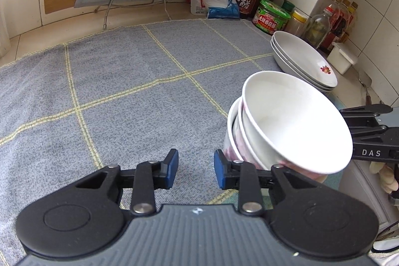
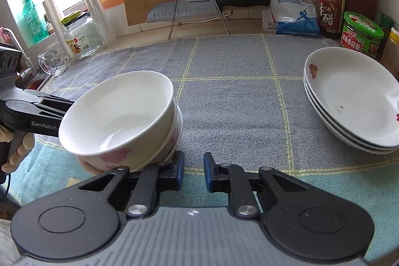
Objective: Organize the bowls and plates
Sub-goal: 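Close the left tool on the rim of the nested bowl stack, then lift the bowl stack with the left tool and carry it toward the plate stack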
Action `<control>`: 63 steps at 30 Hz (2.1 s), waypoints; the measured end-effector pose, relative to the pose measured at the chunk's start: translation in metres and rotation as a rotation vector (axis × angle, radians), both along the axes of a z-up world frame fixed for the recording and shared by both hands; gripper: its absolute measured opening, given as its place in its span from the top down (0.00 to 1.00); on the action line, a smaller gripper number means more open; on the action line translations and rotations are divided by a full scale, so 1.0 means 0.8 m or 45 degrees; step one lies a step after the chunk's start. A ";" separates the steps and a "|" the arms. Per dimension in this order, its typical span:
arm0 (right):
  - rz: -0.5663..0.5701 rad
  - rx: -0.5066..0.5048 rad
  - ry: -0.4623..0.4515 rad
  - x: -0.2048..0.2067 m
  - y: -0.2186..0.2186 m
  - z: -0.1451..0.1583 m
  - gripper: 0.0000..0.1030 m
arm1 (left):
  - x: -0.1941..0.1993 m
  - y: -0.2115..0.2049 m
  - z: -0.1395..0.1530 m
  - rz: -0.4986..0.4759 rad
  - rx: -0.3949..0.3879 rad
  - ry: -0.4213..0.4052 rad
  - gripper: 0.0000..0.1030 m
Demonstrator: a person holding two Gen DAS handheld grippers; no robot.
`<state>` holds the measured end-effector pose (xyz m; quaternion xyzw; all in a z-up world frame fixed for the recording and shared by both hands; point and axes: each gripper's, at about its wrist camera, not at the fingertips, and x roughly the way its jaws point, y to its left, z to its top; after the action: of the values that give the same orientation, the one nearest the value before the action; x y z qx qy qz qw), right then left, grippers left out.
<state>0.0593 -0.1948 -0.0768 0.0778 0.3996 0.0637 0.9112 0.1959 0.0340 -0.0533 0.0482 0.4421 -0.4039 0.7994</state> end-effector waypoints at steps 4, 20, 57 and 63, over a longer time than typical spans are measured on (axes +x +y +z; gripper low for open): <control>0.031 -0.033 0.004 -0.002 -0.002 0.003 0.75 | -0.004 0.004 0.003 -0.064 0.029 -0.053 0.65; 0.429 -0.331 0.054 -0.012 0.045 -0.002 0.14 | -0.037 -0.012 0.010 -0.543 0.192 -0.281 0.27; 0.945 -0.334 0.125 0.045 0.058 -0.003 0.26 | -0.017 -0.052 0.006 -1.054 0.135 -0.295 0.26; 0.954 -0.339 0.144 0.049 0.060 -0.003 0.26 | -0.017 -0.052 0.007 -1.057 0.134 -0.293 0.27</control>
<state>0.0983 -0.1468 -0.0789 -0.1888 0.4546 0.3348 0.8035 0.1822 -0.0079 -0.0479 0.3073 0.3133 -0.6600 0.6098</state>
